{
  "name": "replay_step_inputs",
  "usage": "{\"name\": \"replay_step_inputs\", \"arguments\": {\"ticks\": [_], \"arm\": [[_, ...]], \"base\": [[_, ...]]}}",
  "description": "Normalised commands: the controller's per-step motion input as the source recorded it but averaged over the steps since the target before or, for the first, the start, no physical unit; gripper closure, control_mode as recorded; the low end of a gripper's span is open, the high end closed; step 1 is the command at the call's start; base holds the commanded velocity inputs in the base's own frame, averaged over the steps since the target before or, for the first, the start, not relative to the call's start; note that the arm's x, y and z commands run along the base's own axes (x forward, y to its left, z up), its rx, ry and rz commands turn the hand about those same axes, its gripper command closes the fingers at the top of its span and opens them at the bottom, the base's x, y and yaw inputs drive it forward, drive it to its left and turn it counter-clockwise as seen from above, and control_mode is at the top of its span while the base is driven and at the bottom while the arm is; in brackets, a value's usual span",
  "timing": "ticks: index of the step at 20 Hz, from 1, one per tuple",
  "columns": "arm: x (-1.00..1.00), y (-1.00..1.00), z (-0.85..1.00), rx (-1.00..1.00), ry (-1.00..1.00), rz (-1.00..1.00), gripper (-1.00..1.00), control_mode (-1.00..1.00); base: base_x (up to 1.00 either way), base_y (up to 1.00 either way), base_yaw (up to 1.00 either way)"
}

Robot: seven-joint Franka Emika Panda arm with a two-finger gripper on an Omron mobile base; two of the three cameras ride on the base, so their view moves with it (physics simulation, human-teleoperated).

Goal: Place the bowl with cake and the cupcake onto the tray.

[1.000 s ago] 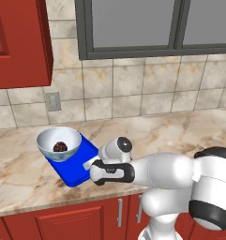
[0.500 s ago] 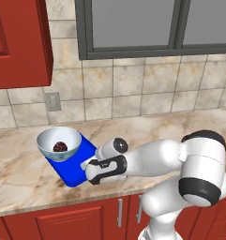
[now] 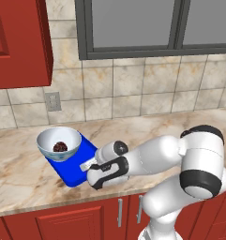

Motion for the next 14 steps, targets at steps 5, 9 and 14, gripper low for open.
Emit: {"name": "replay_step_inputs", "arguments": {"ticks": [5, 9, 14], "arm": [[0.0, 0.0, 0.43, 0.0, -0.01, 0.0, -1.0, -1.0], [0.0, 0.0, 0.5, -0.05, 0.0, 0.0, -1.0, -1.0], [0.0, 0.0, 0.55, -0.11, 0.0, 0.0, -1.0, -1.0]], "base": [[0.0, 0.0, 0.0], [0.0, 0.0, 0.0], [0.0, 0.0, 0.0]]}}
